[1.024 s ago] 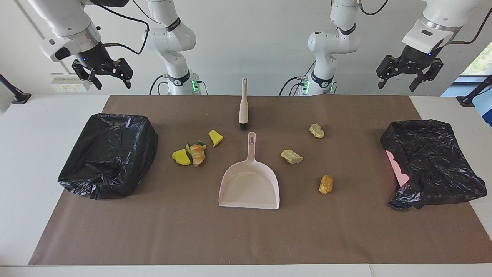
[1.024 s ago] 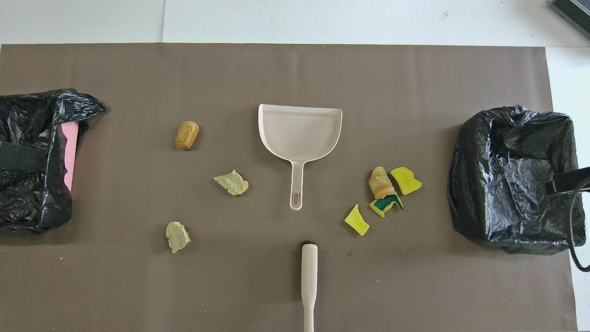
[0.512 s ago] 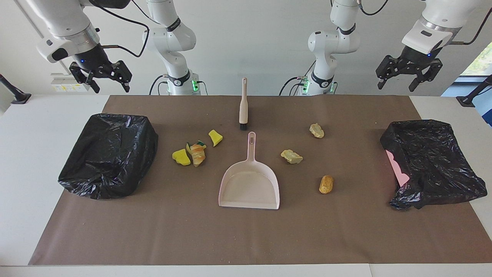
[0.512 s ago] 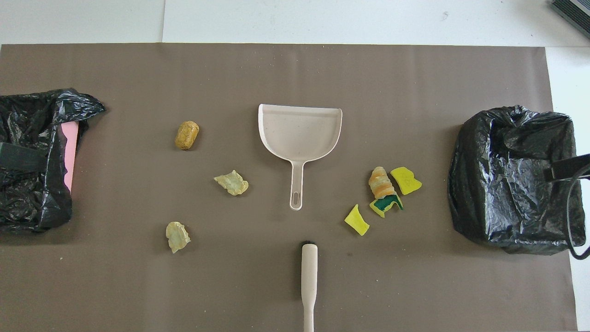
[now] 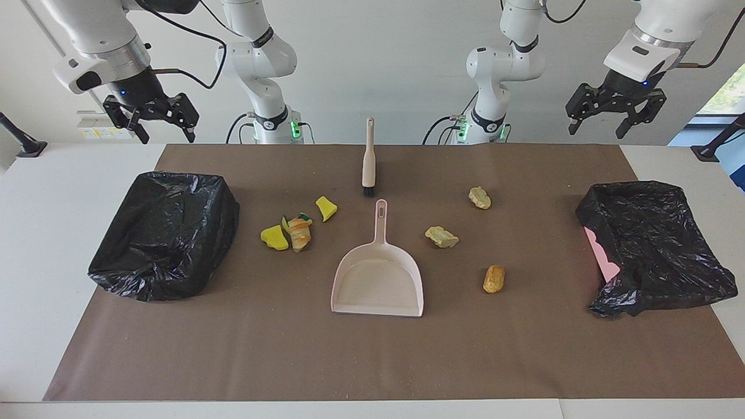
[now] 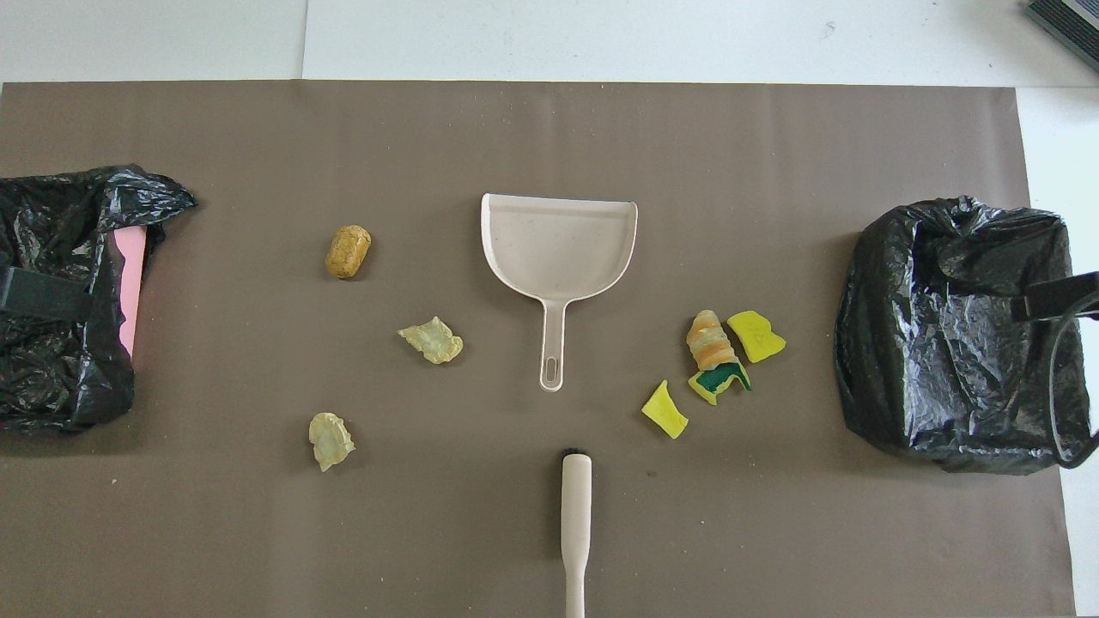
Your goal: Sweep and dump trash in bin
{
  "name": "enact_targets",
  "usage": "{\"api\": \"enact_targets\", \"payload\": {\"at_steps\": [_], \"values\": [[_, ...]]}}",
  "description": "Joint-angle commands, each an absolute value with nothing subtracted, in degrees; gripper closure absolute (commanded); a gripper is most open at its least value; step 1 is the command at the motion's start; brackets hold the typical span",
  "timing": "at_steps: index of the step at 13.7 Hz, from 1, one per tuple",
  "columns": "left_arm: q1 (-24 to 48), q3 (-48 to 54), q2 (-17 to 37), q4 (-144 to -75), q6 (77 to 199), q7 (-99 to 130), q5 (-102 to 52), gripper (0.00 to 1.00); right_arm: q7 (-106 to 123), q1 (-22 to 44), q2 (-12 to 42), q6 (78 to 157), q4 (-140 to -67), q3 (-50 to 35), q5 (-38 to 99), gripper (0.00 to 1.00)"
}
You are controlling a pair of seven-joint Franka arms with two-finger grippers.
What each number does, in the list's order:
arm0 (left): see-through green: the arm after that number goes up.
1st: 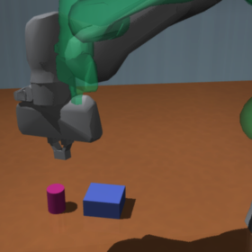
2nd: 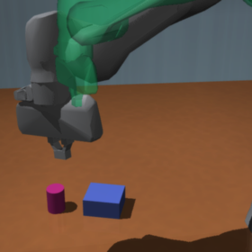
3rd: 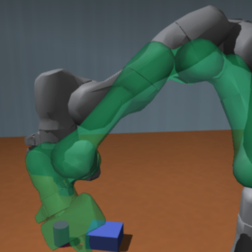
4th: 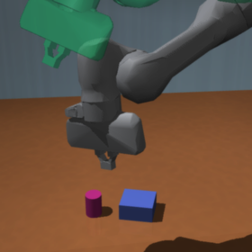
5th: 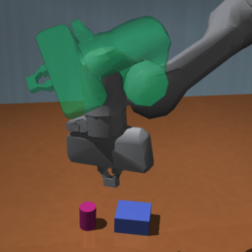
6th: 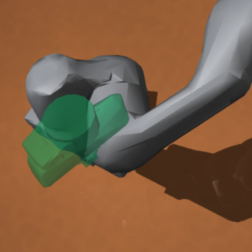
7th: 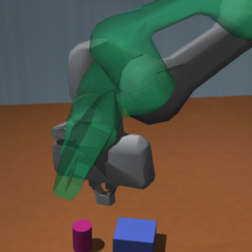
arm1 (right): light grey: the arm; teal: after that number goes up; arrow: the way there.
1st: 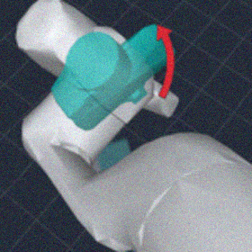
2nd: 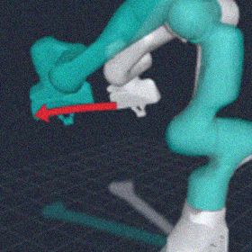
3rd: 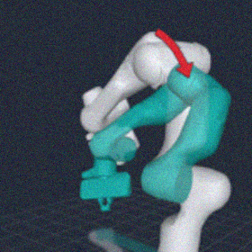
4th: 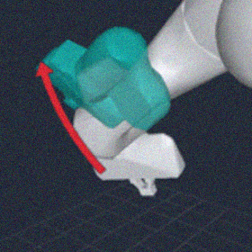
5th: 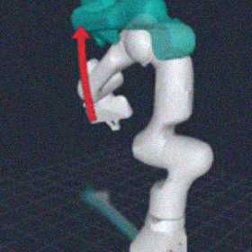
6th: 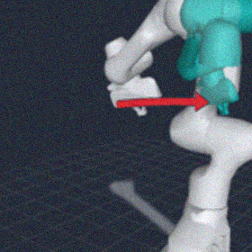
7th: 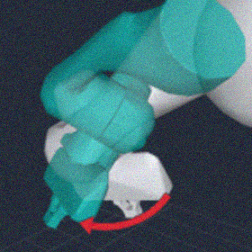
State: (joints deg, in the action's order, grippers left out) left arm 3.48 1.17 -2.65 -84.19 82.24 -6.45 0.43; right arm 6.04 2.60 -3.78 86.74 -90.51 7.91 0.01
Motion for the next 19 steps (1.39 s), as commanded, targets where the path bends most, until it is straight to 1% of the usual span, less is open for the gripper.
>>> {"api": "enact_targets", "payload": {"at_steps": [1, 8, 13, 15, 19], "values": [[3.69, 1.06, -4.39, -86.13, 82.35, -6.33, -0.26, 0.00, 6.42, 2.20, -3.96, 87.36, -91.05, 7.30, -0.61, 0.00], [3.87, 1.41, -4.48, -86.22, 82.70, -6.33, -0.35, 0.00, 6.42, 2.20, -4.13, 87.36, -91.41, 7.29, -0.62, 0.00], [5.71, 1.41, -5.27, -87.53, 82.79, -6.24, -0.35, 0.00, 6.50, 2.20, -4.13, 87.36, -91.49, 7.38, -0.62, 0.00], [6.15, 1.58, -6.41, -89.29, 82.79, -5.19, -0.35, 0.00, 6.50, 2.20, -4.31, 87.36, -91.76, 7.30, -0.62, 0.00], [11.06, 1.93, -12.20, -97.36, 83.58, -1.59, -0.44, 0.00, 6.59, 2.20, -4.57, 87.45, -92.11, 7.29, -0.62, 0.00]]}}
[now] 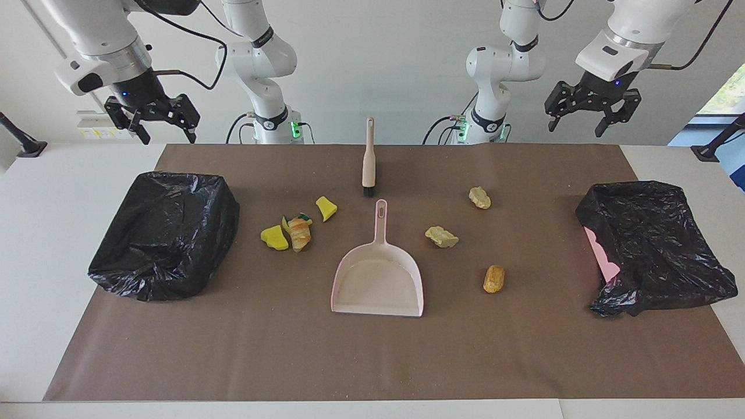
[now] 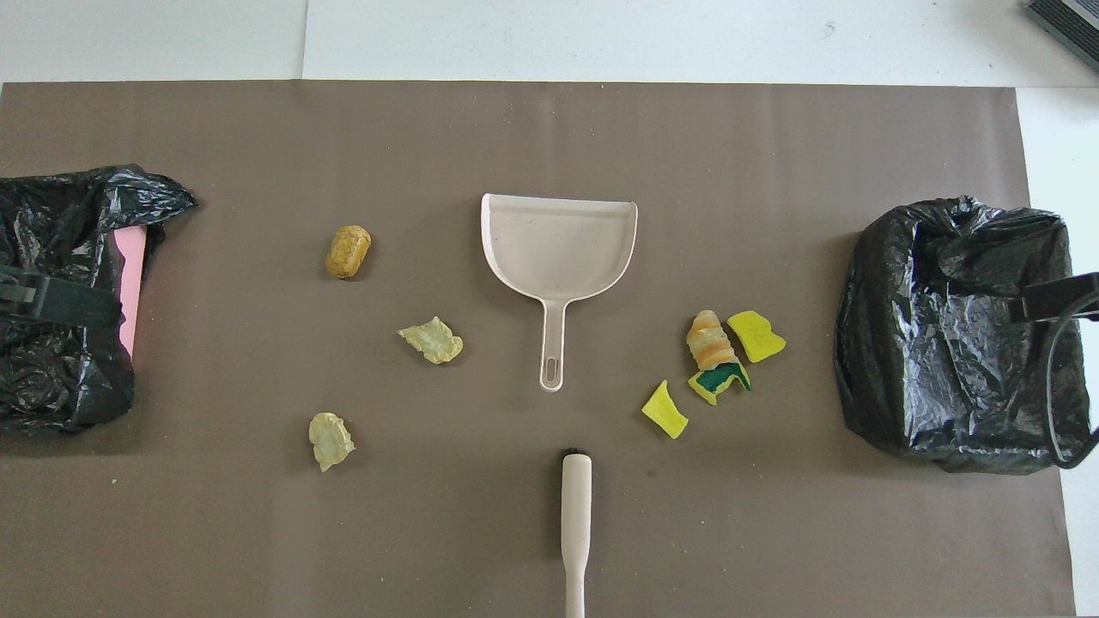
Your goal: Sweep and dump trash in bin
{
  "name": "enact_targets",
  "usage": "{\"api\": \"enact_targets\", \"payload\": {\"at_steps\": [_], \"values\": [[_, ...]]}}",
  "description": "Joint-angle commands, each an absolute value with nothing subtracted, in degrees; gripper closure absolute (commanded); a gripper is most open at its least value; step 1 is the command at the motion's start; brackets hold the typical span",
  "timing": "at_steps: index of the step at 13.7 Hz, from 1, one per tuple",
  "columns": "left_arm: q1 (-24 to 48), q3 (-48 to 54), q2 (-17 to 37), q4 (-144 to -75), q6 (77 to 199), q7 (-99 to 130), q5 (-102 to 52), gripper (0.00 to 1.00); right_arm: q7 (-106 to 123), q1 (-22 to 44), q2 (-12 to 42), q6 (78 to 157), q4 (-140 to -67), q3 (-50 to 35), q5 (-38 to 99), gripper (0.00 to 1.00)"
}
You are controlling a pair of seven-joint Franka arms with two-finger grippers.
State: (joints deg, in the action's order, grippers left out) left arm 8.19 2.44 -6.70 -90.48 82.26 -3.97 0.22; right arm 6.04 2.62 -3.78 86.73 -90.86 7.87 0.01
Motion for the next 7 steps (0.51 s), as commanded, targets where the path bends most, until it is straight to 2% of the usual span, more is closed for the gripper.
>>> {"api": "enact_targets", "payload": {"at_steps": [1, 5, 7], "values": [[12.90, 1.93, -13.96, -100.17, 83.67, -1.32, -0.44, 0.00, 6.59, 2.20, -4.66, 87.36, -92.20, 7.29, -0.62, 0.00], [19.84, 2.02, -19.50, -109.93, 86.74, 3.14, -1.75, 0.00, 6.59, 2.11, -4.66, 87.36, -92.29, 7.30, -0.62, 0.00], [23.80, 2.28, -19.95, -112.75, 88.15, 8.23, -2.64, 0.00, 6.59, 2.20, -4.66, 87.36, -92.29, 7.38, -0.62, 0.00]]}}
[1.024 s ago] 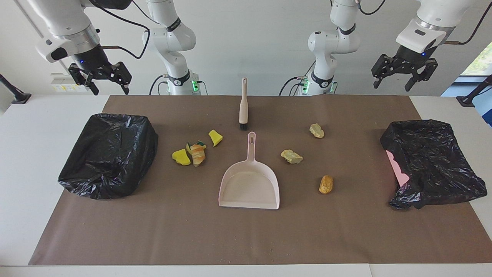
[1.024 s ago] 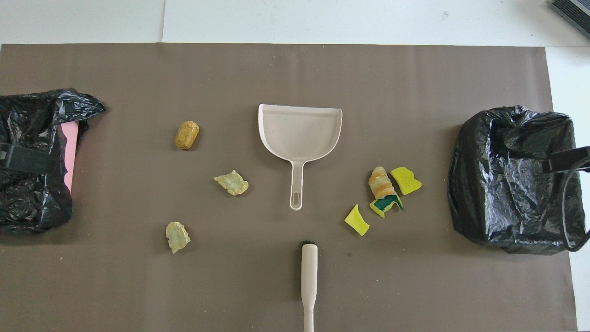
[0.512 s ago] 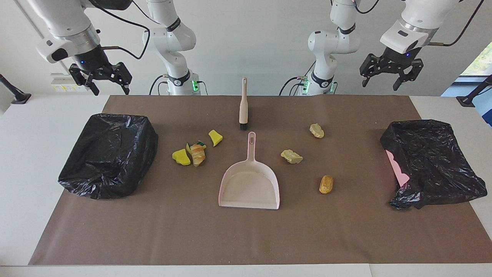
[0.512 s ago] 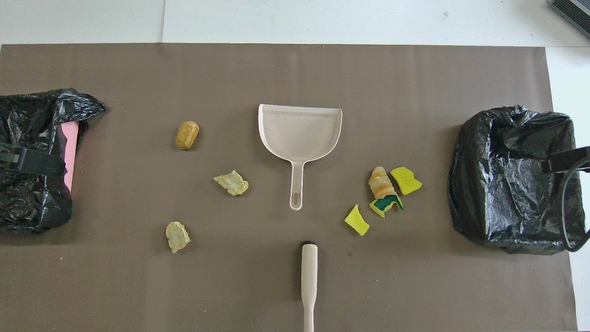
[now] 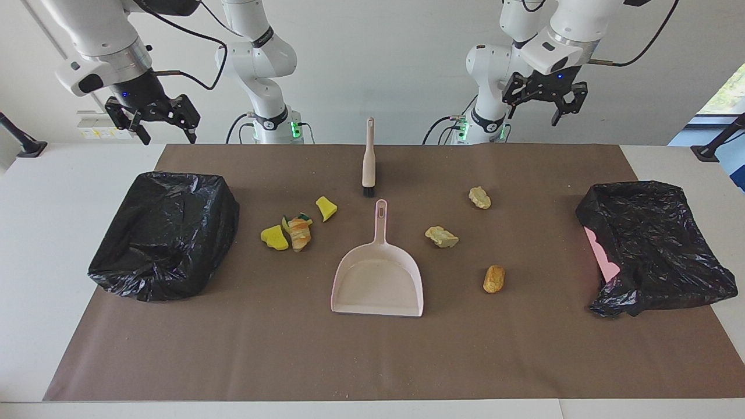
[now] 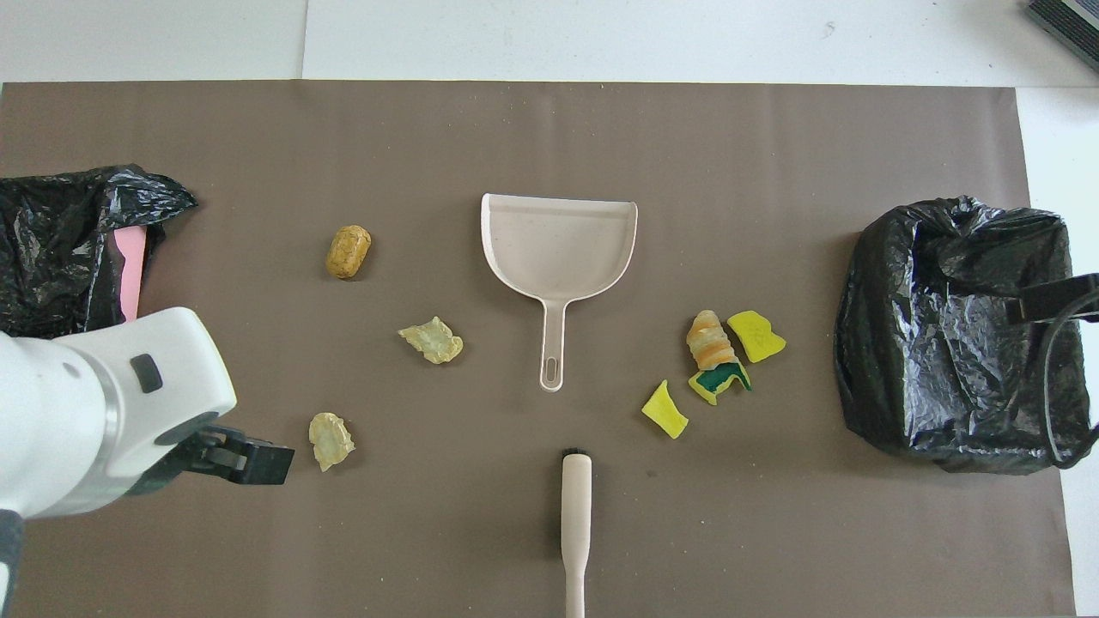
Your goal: Sweep and dump trash in bin
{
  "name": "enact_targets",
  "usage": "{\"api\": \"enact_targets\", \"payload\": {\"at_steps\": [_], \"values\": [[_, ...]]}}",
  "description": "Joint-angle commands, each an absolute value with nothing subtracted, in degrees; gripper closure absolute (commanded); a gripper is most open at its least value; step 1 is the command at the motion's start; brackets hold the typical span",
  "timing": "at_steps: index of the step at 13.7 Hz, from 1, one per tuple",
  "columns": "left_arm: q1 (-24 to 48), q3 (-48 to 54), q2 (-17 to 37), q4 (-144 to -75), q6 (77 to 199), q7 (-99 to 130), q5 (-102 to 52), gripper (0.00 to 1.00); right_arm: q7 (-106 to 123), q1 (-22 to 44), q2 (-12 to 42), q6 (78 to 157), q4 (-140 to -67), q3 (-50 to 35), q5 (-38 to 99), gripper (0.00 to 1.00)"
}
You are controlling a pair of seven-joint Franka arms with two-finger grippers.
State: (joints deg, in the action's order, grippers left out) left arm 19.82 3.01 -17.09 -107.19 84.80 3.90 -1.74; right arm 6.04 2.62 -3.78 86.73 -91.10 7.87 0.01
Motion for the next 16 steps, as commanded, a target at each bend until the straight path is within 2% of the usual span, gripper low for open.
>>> {"api": "enact_targets", "payload": {"at_steps": [1, 5, 11, 14, 16], "values": [[26.78, 2.29, -19.95, -114.33, 89.46, 11.39, -2.64, 0.00, 6.59, 2.11, -4.75, 87.36, -92.29, 7.30, -0.62, 0.00], [36.89, 2.29, -20.30, -123.03, 99.38, 23.52, -2.72, 0.00, 6.59, 2.11, -4.75, 87.36, -92.29, 7.30, -0.62, 0.00], [49.46, 2.29, -19.43, -130.60, 110.37, 36.10, -3.34, 0.00, 6.68, 2.11, -5.27, 87.36, -93.16, 7.29, -0.62, 0.00], [57.89, 2.29, -11.98, -130.96, 116.52, 44.79, -3.34, 0.00, 6.68, 2.11, -5.36, 87.36, -93.34, 7.38, -0.62, 0.00], [59.84, 2.29, -9.33, -132.09, 121.27, 49.03, -3.34, 0.00, 6.68, 2.20, -5.36, 87.36, -93.34, 7.38, -0.62, 0.00]]}}
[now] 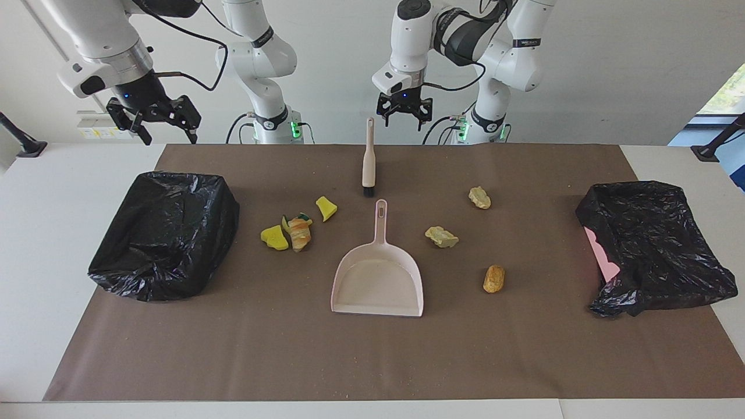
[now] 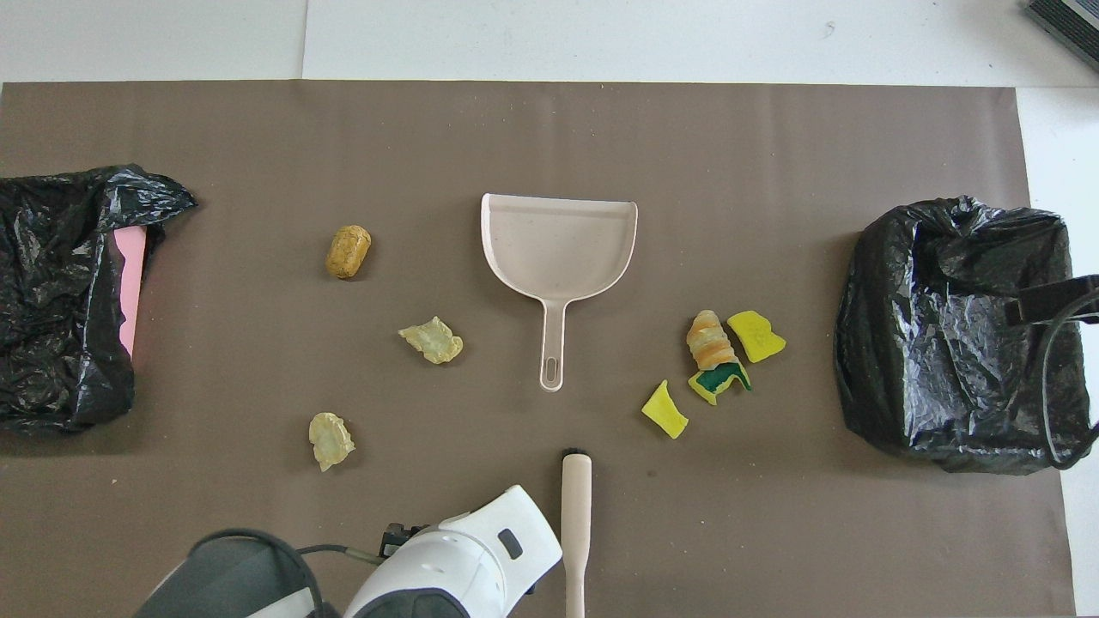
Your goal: Sweep and dump trash in bin
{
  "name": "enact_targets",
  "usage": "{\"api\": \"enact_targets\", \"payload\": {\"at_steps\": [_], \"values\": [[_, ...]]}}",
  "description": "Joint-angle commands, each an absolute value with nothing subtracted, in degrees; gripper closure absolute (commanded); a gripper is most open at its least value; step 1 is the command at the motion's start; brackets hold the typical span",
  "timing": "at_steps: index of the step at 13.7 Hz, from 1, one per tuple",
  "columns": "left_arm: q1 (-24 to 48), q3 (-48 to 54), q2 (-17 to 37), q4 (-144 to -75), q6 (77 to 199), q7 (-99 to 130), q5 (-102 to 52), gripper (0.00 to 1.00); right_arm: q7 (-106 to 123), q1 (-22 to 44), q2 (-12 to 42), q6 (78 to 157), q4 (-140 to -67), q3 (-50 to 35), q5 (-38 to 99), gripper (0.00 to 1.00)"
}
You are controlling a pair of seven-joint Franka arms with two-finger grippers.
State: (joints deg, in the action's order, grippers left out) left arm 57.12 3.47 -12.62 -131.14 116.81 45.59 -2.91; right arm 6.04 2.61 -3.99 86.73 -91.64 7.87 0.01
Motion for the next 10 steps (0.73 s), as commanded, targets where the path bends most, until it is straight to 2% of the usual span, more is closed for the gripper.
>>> {"api": "enact_targets", "payload": {"at_steps": [1, 5, 8, 10], "values": [[61.59, 2.29, -7.92, -132.88, 122.86, 49.22, -3.43, 0.00, 6.68, 2.11, -5.36, 87.36, -93.34, 7.30, -0.62, 0.00], [65.21, 2.37, -7.39, -137.02, 129.18, 51.50, -3.52, 0.00, 6.68, 2.20, -5.36, 87.36, -93.34, 7.38, -0.62, 0.00], [68.11, 2.29, -3.01, -136.85, 130.86, 51.85, -3.52, 0.00, 6.68, 2.11, -5.36, 87.36, -93.25, 7.29, -0.62, 0.00], [68.12, 2.29, -2.37, -136.41, 130.70, 52.29, -3.60, 0.00, 6.68, 2.11, -5.36, 87.36, -93.34, 7.30, -0.62, 0.00]]}}
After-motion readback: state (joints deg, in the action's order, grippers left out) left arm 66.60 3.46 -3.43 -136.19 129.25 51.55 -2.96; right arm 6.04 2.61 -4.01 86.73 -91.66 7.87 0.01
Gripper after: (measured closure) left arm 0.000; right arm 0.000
